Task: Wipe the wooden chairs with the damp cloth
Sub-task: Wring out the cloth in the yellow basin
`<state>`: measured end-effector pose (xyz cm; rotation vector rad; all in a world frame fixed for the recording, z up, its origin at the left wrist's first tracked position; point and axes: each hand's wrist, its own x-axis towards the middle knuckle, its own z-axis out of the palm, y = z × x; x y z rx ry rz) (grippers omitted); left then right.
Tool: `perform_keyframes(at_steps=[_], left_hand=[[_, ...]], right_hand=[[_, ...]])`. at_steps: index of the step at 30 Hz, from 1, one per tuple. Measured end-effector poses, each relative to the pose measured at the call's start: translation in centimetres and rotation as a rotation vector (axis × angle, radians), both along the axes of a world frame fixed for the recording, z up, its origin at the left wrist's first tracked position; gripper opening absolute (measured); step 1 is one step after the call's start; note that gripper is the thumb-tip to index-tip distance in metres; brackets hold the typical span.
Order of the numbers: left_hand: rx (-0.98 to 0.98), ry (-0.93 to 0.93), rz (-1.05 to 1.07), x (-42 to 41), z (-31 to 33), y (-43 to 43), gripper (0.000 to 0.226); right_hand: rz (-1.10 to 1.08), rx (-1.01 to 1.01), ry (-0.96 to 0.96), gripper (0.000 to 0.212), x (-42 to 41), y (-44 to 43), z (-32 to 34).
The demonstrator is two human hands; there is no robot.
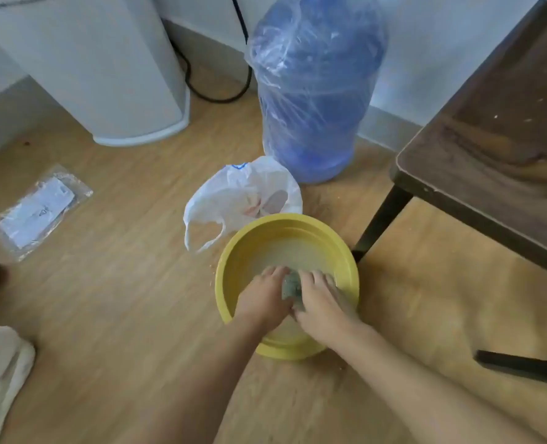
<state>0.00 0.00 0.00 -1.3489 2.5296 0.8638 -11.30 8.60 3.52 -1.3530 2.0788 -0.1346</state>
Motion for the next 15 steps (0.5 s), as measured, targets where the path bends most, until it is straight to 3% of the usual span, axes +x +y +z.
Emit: perform_keyframes(at_steps=[4, 7, 9, 12, 15], left_hand=[[0.04, -0.209, -0.115, -2.4, -5.6, -2.6, 0.067], [-0.004, -0.155, -0.116, -3.7, -8.4, -3.7, 0.03], [0.068, -0.083, 0.028, -4.4, -8.7, -4.7, 0.018], [0.306, 0.11, 0.315, -4.5, -8.0, -5.4, 0.032], [0.664, 0.392, 0.622, -4.1, -6.7, -5.0, 0.035]], right_hand=[[0.131, 0.18, 0.118, 0.092, -1.2, -3.1, -5.6], [0.07, 0.191, 0.155, 0.082, -1.4, -4.5, -8.5], [-0.036, 0.159, 0.108, 0.065, -1.9, -5.4, -9.8], [-0.257, 0.069, -0.074, 0.047, -3.3, -6.4, -11.0], [-0.555, 0.065, -0.562, 0.046, -4.1, -6.4, -10.3]])
